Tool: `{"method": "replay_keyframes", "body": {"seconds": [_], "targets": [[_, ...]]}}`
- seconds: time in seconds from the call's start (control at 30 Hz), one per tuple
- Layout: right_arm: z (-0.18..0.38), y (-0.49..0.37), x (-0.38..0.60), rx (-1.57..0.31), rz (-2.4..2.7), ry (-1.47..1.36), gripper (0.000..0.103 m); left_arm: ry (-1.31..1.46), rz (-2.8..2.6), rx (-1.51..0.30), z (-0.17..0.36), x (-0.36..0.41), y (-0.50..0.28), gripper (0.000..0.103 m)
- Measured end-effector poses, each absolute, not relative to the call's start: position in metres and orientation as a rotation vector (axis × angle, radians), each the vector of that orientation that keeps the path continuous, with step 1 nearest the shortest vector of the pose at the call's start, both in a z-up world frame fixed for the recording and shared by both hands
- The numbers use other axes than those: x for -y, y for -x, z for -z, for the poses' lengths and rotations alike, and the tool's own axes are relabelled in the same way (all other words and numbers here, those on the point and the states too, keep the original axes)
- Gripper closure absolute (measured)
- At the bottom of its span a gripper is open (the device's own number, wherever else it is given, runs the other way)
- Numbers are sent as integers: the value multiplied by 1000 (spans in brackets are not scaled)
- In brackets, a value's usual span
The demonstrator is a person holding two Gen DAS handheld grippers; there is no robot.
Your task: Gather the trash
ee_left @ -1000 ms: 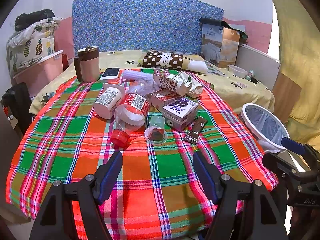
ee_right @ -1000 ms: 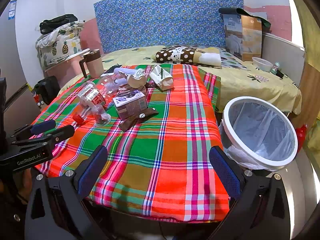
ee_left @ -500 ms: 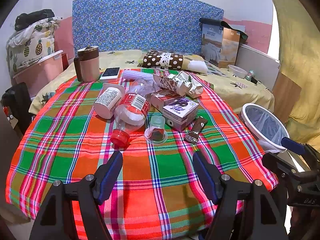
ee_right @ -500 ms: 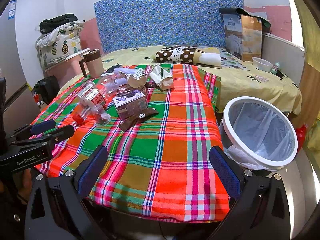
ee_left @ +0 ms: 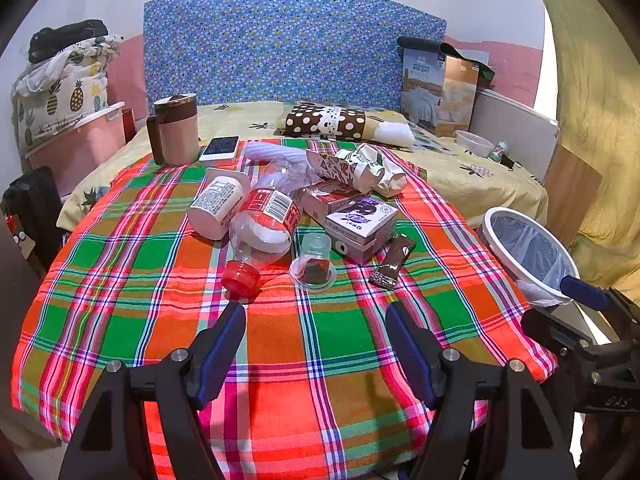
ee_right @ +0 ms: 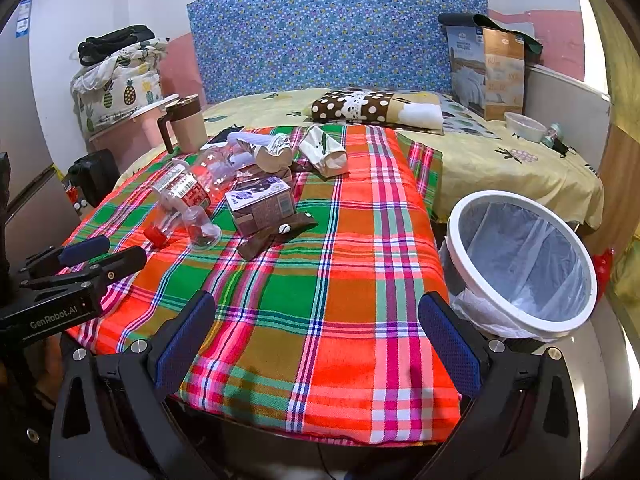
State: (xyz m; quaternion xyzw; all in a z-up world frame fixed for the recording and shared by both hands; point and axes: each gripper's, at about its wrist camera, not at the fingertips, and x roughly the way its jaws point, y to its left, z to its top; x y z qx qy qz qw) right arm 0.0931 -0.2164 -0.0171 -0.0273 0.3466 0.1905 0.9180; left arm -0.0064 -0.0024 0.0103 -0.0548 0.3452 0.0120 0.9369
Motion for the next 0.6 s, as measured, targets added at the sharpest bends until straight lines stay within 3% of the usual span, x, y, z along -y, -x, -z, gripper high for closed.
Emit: {"method": "replay_keyframes", "body": {"seconds": [0.6], "targets": [[21,-125,191,-743,-440,48,1,109,-107,-716,7,-54,-40,31]]}}
